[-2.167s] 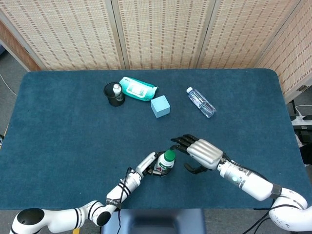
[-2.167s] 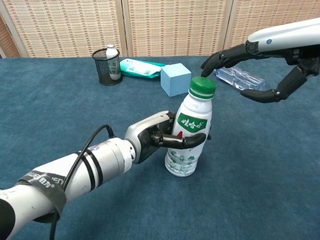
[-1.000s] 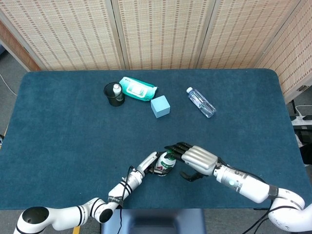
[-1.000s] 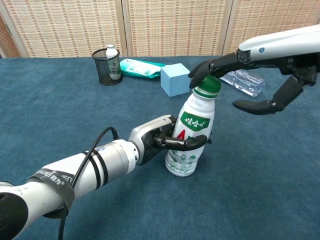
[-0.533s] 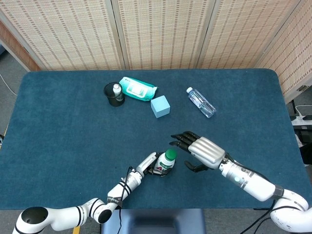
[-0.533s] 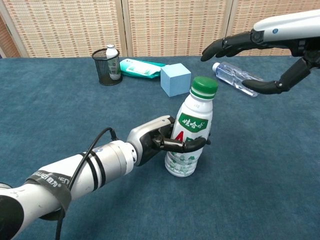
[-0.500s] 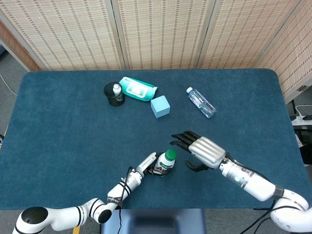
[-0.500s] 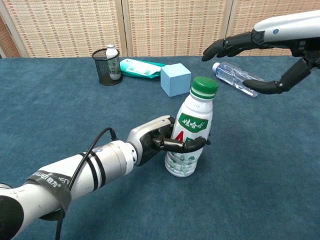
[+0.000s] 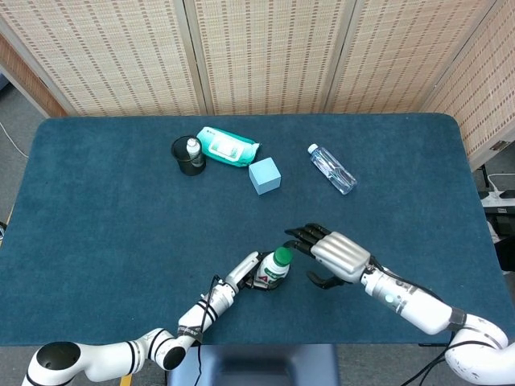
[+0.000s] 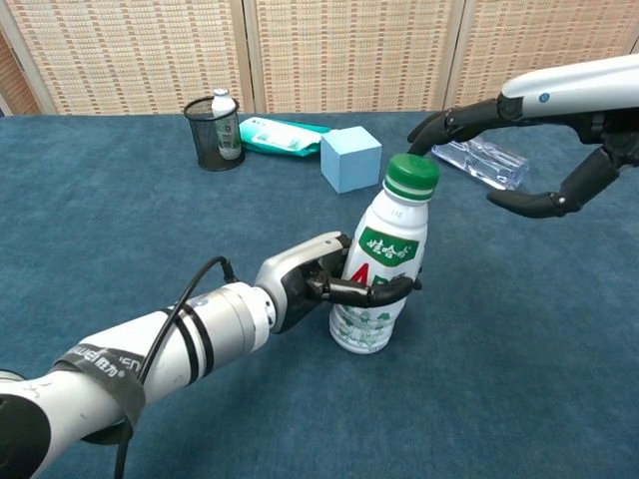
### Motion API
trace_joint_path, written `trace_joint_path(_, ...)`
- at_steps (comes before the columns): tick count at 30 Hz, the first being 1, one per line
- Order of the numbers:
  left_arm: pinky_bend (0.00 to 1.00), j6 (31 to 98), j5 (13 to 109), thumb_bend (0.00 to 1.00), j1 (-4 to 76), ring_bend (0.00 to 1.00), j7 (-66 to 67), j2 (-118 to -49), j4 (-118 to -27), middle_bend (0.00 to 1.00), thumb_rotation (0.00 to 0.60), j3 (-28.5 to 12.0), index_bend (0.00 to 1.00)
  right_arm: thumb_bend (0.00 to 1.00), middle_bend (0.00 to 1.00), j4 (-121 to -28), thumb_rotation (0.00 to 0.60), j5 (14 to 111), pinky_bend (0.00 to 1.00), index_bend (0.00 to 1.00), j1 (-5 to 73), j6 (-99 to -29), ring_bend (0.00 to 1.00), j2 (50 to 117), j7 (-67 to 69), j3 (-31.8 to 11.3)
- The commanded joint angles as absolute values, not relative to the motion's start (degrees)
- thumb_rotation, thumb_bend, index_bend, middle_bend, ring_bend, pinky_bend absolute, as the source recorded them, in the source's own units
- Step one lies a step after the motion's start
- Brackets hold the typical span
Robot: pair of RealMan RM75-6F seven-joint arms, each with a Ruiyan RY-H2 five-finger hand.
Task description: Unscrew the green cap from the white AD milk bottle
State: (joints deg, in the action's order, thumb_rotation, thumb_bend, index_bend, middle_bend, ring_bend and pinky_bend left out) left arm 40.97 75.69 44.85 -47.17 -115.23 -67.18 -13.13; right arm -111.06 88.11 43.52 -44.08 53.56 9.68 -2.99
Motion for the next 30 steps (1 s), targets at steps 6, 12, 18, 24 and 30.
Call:
trace_joint_path(6,0.12,41.0,75.91,0.84,44.85,0.39,-46.74,-115.39,-67.24,0.8,0.6,-12.84,0.73,0.48,0.0,-111.29,0.517,86.99,0.0,0.14,43.68,-44.31,0.0,54.03,8.37,-3.67)
trace_joint_path(12,0.12,40.7,75.56,0.83,44.55,0.39,-47.5,-115.32,-67.45,0.8,0.6,-12.86,0.73,0.48,0.0,-111.41,0.516,86.27,0.0,0.14,44.07,-43.83,0.0,54.57,7.68,-4.02)
trace_joint_path(18,0.12,40.4,75.86,0.83,44.49,0.39,-48.6,-115.13,-67.78,0.8,0.6,-12.85,0.73,0.48,0.0,-110.99,0.516,87.58,0.0,0.16,44.45,-43.79,0.0,55.26,10.06,-4.12)
trace_joint_path(24,0.11,39.88,76.07,0.83,44.53,0.39,-49.84,-114.92,-68.47,0.8,0.6,-12.83,0.73,0.48,0.0,-110.07,0.515,88.59,0.0,0.2,44.85,-43.53,0.0,55.17,12.23,-4.03)
trace_joint_path(30,0.11,39.7,76.72,0.83,44.44,0.39,-51.19,-114.76,-68.81,0.8,0.6,-12.43,0.73,0.48,0.0,-108.54,0.52,90.61,0.0,0.21,45.24,-43.7,0.0,55.38,15.44,-3.63)
